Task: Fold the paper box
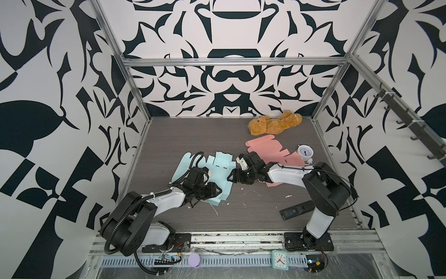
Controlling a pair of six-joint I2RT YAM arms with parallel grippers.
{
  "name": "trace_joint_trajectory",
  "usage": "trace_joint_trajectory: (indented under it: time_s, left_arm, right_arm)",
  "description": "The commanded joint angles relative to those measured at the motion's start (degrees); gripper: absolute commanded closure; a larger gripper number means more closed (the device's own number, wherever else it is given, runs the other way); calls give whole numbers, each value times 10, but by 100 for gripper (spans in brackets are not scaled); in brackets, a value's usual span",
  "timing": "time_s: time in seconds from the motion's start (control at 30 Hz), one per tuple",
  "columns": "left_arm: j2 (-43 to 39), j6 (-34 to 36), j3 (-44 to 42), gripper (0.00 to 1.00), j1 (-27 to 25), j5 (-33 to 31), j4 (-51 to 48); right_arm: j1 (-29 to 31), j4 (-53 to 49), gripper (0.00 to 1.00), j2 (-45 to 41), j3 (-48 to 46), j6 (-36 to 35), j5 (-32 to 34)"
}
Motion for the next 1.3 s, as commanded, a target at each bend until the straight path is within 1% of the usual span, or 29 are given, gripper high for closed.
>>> trace_joint_trajectory:
  time_s: [0.0,0.4,0.67,0.8,0.9,0.97,1.03,1.13,1.27]
  left_arm:
    - [-1,-6,2,55,-2,-9,2]
    - [-19,2,5,55,-2,-10,-15]
    - [-26,10,19,55,-1,-11,-33]
    - [-37,14,22,55,-1,-18,-45]
    - [-40,18,23,55,-1,-26,-55]
    - [-60,23,26,55,-1,-32,-63]
    - [-63,27,27,55,-1,-38,-70]
    - [-63,30,27,55,-1,-42,-74]
    - [-63,29,25,55,0,-42,-76]
  right_arm:
    - [3,18,32,17,9,17,-5]
    - [3,49,67,57,28,34,-18]
    - [-7,40,83,62,31,25,-17]
    - [-19,26,89,67,39,11,-30]
    - [-30,10,91,69,51,-5,-43]
    - [-35,-19,91,71,69,-28,-48]
    - [-41,-60,92,78,94,-60,-50]
    - [-48,-132,91,91,143,-113,-40]
    - [-49,-191,90,107,187,-156,-22]
